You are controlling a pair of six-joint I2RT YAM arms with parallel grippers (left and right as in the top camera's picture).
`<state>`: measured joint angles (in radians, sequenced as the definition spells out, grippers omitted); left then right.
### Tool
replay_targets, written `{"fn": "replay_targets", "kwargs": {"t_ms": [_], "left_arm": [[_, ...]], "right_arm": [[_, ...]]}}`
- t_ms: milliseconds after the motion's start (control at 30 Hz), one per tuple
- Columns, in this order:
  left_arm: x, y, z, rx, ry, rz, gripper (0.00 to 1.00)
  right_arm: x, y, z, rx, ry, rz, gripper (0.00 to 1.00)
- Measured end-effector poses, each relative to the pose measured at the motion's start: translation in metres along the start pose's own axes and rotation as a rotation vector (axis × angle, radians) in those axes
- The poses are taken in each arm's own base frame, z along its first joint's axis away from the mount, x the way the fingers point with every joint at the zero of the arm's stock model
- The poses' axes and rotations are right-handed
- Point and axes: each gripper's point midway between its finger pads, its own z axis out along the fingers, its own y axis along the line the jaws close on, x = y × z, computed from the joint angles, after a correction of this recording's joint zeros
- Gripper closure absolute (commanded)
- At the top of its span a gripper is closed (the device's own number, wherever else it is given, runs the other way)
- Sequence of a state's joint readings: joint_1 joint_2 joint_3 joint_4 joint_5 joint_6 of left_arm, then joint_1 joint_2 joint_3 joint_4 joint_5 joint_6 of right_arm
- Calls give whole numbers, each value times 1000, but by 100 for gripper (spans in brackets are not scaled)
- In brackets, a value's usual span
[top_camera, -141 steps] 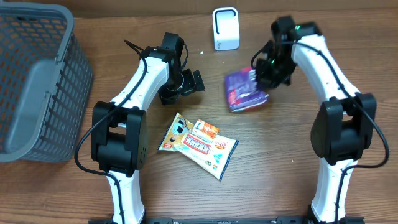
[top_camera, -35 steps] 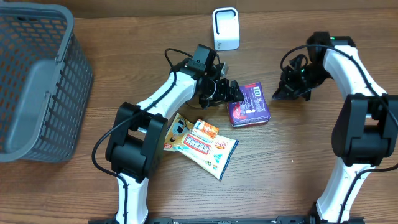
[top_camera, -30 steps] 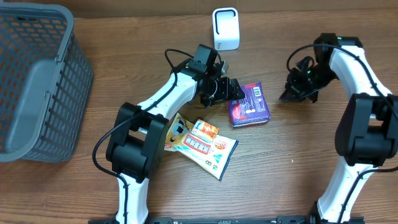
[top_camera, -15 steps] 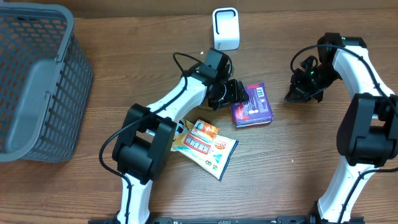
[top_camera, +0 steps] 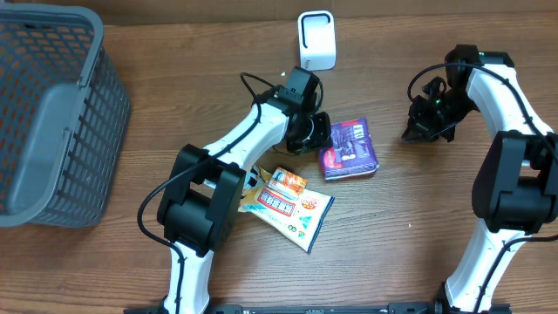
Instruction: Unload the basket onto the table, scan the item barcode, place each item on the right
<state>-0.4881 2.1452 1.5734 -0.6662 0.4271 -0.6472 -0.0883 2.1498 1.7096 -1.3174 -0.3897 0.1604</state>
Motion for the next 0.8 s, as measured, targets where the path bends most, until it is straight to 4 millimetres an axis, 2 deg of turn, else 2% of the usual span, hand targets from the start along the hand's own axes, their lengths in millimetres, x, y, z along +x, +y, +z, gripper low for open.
{"fn": "replay_targets", "kwargs": {"t_ms": [133, 333, 533, 633, 700, 733, 767, 800], "left_arm": [[-5, 20, -19, -144, -16, -9, 96], [-37, 38, -70, -373, -163, 52, 96], [-65, 33, -133, -522, -336, 98, 96], [-76, 32, -157, -583, -413, 108, 96], [-80, 30, -166, -623, -448, 127, 96], [-80, 31, -168, -639, -457, 133, 95], [-80, 32, -169, -654, -459, 135, 89], [-78, 32, -169, -662, -456, 137, 80]], "right_arm": [[0, -1, 0, 5, -1, 0, 91], [0, -1, 0, 6, -1, -1, 91], [0, -2, 0, 12, -3, 0, 91], [-1, -4, 0, 21, -4, 1, 91], [-1, -4, 0, 24, -5, 0, 90], [-1, -4, 0, 25, -6, -1, 88], [-1, -5, 0, 27, -6, 0, 87], [-1, -5, 0, 27, -6, -1, 87]]}}
